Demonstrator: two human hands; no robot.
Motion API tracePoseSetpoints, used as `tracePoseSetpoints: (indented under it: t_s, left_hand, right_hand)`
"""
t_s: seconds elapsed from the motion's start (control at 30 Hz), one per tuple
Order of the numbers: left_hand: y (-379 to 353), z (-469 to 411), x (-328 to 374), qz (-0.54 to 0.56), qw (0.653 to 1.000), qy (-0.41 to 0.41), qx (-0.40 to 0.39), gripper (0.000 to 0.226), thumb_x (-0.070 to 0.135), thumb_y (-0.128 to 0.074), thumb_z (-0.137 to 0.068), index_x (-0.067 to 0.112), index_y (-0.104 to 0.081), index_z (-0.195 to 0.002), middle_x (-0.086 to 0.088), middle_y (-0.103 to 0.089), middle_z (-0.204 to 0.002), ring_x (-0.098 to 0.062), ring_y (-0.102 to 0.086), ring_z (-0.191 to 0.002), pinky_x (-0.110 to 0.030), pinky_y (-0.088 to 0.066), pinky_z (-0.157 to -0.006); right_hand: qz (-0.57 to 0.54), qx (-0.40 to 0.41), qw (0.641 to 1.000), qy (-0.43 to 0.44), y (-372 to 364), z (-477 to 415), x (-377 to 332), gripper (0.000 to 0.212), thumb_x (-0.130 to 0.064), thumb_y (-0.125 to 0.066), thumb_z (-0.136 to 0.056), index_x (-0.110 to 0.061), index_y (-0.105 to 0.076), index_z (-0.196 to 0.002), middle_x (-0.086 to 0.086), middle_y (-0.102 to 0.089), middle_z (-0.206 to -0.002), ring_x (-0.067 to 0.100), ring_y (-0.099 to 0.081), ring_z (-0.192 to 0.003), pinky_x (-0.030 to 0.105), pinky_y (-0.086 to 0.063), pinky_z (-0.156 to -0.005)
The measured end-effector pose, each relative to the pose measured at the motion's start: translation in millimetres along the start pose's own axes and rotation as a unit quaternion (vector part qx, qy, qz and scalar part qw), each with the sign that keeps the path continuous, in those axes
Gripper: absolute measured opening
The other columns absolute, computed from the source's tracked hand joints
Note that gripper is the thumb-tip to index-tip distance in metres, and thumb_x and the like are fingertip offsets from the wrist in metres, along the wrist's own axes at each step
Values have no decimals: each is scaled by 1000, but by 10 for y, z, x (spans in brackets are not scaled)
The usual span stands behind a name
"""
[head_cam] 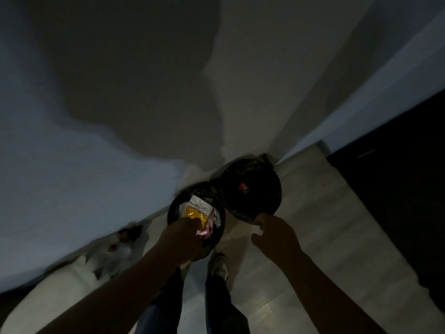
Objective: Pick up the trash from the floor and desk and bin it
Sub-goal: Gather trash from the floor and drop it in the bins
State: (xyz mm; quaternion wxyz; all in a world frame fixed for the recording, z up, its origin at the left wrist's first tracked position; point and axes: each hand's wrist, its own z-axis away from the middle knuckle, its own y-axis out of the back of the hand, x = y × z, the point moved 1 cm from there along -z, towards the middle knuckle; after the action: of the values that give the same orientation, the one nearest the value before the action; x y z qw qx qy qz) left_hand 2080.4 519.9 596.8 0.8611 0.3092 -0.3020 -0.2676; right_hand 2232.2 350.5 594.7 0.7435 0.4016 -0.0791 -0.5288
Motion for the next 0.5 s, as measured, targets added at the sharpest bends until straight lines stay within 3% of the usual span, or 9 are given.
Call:
tracePoseSetpoints:
  t_s: [0.1, 0.23, 0.33, 0.43, 0.5]
  left_hand:
    - [189, 453, 51, 10, 999, -13, 35, 45, 34, -57, -91, 16, -51, -131, -3, -58, -127, -17, -55, -117, -21, -41, -93]
    - [305, 1084, -55, 49, 996, 39, 64, 38, 35, -56, -91, 18, -54, -125, -2, -59, -120, -17, -58, -104, -20, -41, -82]
    - [249, 1602, -250, 62, 991, 90, 76, 39, 36, -53, -91, 23, -49, -128, 2, -57, -121, -14, -56, -105, -22, -43, -84]
    - [184, 2143, -540, 91, 982, 137, 97, 39, 39, -55, -90, 25, -50, -126, 5, -58, -119, -11, -56, -103, -22, -44, -85]
    - [135, 2548, -768, 125, 969, 173, 122, 39, 40, -56, -90, 26, -50, -126, 6, -58, -119, -10, -57, -103, -21, -44, -86]
  right_hand:
    - [14, -41, 998, 43, 82, 311, -217, 57, -31, -56, -92, -16, -37, -143, 6, -44, -141, 20, -42, -129, 27, -36, -103]
    - [70, -67, 987, 126, 145, 679, -573, 55, -28, -55, -92, -15, -37, -142, 3, -43, -142, 18, -38, -132, 22, -28, -104]
    - [95, -67, 976, 185, 174, 907, -944, 39, -24, -59, -87, -15, -52, -124, 4, -56, -119, 21, -52, -115, 25, -41, -89]
    - [129, -60, 962, 232, 144, 1133, -1449, 22, -26, -61, -83, -23, -55, -104, -1, -59, -95, 22, -59, -96, 25, -42, -70]
    - [160, -67, 947, 270, 30, 1339, -1850, 22, -28, -62, -83, -25, -55, -104, -6, -58, -94, 20, -57, -96, 22, -41, -67]
